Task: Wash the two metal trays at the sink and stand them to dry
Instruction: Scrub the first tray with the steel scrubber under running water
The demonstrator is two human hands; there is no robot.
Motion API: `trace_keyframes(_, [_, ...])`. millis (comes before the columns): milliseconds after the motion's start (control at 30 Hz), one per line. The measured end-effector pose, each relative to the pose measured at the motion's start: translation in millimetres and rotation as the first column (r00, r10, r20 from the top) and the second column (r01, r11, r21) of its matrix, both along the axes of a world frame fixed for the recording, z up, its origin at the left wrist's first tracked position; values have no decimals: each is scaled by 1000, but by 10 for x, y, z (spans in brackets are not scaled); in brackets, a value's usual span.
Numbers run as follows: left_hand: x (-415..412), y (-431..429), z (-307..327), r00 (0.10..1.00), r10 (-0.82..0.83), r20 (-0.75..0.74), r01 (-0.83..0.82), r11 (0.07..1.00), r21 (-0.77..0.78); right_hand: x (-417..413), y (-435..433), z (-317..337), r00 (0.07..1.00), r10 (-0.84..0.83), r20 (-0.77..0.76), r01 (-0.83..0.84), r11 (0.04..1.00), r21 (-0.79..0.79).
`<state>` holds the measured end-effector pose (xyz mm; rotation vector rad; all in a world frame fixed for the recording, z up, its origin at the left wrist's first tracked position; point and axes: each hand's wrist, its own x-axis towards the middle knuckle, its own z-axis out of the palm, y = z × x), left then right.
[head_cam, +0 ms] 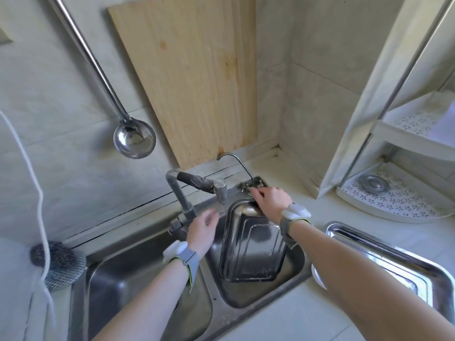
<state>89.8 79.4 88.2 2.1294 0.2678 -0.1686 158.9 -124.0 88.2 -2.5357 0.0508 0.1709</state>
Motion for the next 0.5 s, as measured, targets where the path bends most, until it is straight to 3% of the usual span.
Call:
trace_keyframes(100, [39,-227,23,1000,-19,8,20,993,-119,-48,175,15,997,71,41,-70,997,-26])
trace_keyframes(300, [84,-279,0,983,185,-25,-185,955,-231,-205,340,-128,946,216,243,-220,975,-14])
trace_keyframes(433, [80,-330,-74,981,192,-32,-194,953,-231,-262,332,-286,977,-30,211,15,997,71])
trace_keyframes(500, [118,-365,-103,975,215,-49,-221,941,-256,-350,522,-239,946,131,298,-164,983,88])
